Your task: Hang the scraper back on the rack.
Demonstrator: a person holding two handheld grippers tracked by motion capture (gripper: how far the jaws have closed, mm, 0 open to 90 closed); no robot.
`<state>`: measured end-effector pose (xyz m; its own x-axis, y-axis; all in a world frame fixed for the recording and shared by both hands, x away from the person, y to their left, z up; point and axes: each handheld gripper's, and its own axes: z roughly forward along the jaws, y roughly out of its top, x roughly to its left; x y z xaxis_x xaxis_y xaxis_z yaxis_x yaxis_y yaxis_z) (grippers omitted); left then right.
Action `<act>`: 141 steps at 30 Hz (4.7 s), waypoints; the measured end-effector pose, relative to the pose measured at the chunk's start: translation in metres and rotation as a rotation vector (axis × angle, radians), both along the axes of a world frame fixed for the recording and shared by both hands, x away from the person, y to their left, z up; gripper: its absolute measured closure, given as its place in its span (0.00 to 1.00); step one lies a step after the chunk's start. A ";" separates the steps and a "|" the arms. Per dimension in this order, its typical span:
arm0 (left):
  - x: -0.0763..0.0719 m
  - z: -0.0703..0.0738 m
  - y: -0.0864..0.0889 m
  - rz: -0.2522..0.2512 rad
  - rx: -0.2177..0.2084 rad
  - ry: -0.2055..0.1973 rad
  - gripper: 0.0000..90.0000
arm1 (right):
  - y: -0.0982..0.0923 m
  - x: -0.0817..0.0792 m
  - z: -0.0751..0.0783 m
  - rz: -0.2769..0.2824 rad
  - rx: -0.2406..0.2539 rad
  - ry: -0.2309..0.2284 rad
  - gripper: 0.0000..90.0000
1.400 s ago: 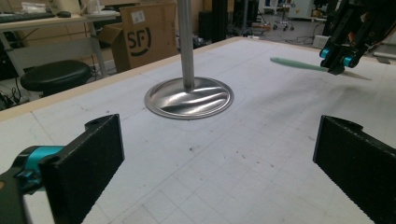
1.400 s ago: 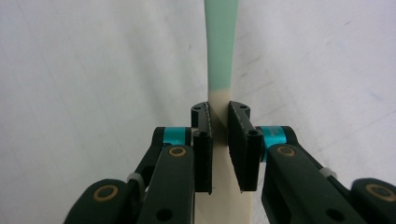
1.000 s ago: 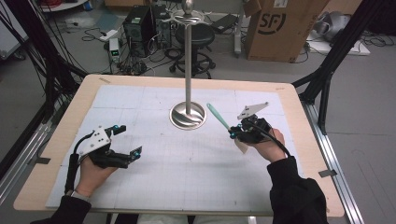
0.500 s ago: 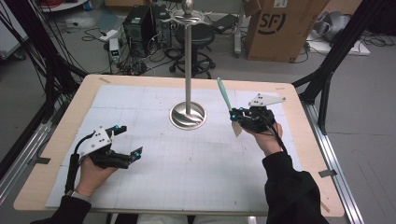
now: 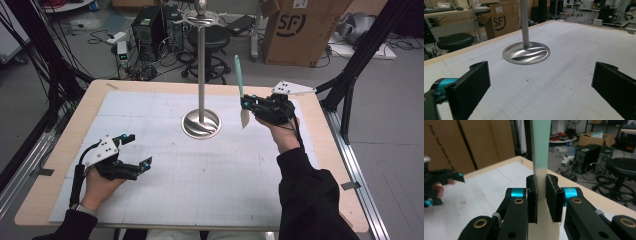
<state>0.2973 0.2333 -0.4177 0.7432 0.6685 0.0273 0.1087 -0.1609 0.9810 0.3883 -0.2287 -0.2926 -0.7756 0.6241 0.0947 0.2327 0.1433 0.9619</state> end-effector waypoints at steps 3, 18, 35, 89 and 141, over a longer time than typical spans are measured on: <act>0.000 0.000 -0.001 0.000 0.001 0.003 0.03 | 0.006 0.004 0.007 0.000 0.006 -0.011 0.89; -0.003 0.001 0.003 0.011 0.002 0.000 0.03 | 0.020 0.015 0.040 -0.027 0.024 -0.085 0.89; -0.005 0.001 0.005 0.023 0.009 -0.007 0.03 | 0.027 0.021 0.050 -0.021 0.012 -0.107 0.89; -0.006 0.001 0.007 0.015 -0.010 -0.008 0.03 | 0.048 0.030 0.028 -0.047 0.056 -0.081 0.69; 0.007 -0.002 0.007 0.041 -0.104 0.025 0.03 | -0.047 -0.072 -0.102 -0.102 -0.042 -0.031 0.00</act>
<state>0.3043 0.2402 -0.4195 0.7145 0.6968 -0.0619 0.1374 -0.0529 0.9891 0.3159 -0.2755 -0.3947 -0.7101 0.7027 0.0440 0.2186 0.1606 0.9625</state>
